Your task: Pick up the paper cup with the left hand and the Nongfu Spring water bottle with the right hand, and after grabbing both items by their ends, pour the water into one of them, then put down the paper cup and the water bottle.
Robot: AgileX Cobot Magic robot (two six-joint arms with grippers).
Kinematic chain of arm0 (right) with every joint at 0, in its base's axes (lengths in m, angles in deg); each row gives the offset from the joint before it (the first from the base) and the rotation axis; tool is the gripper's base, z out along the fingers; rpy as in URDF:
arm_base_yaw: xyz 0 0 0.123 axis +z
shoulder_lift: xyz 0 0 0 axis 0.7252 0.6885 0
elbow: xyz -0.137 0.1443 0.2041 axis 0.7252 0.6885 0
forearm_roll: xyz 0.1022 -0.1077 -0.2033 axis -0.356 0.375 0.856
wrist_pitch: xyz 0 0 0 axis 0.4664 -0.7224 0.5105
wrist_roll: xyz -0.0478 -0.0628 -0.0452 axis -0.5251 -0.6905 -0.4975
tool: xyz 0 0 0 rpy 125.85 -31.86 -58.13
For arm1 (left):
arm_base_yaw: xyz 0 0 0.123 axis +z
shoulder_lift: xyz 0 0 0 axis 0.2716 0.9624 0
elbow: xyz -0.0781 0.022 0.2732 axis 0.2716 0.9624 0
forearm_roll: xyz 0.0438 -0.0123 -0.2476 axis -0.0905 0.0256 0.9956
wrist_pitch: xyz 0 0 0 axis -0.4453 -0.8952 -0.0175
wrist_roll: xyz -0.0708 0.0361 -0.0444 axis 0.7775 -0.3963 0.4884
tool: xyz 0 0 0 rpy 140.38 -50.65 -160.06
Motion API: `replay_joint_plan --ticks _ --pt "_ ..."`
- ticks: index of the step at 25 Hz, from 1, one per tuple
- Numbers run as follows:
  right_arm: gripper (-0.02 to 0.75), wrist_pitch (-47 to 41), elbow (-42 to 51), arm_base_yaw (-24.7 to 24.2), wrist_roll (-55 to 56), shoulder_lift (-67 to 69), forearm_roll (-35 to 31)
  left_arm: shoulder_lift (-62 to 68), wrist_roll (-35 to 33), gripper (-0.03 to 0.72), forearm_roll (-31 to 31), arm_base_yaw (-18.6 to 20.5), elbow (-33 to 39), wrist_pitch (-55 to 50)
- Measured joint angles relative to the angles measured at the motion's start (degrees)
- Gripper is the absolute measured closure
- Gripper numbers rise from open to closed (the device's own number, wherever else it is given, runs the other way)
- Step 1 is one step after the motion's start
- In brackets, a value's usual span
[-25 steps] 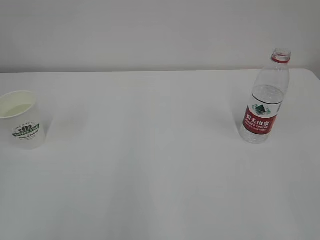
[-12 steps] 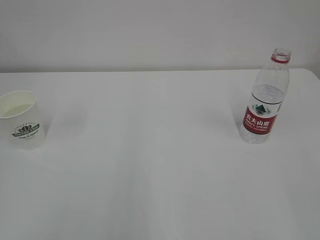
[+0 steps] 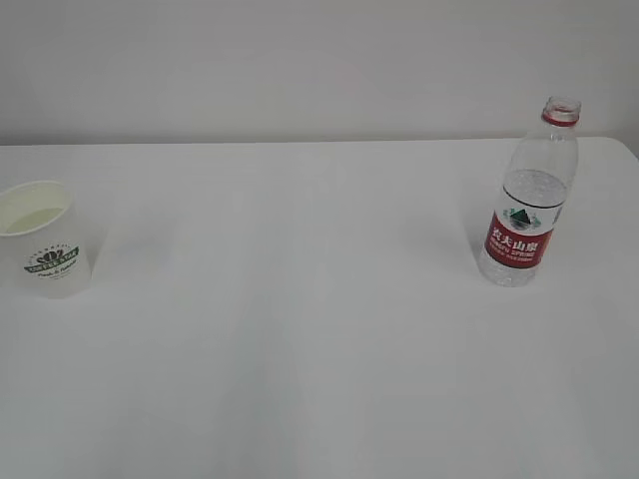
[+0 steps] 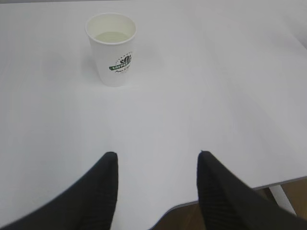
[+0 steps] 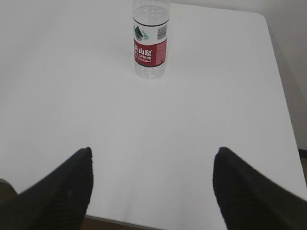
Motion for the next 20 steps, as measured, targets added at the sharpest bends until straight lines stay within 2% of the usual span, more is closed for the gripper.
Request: replay_joint_plan --ticks 5,8,20 --pt "0.147 0.0 0.0 0.0 0.0 0.0 0.0 0.0 0.0 0.312 0.0 0.26 0.0 0.0" --pt "0.147 0.0 0.0 0.0 0.0 0.0 0.0 0.0 0.0 0.32 0.09 2.36 0.0 0.0" --pt "0.148 0.0 0.0 -0.46 0.0 0.0 0.0 0.0 0.0 0.331 0.22 18.75 0.0 0.0"
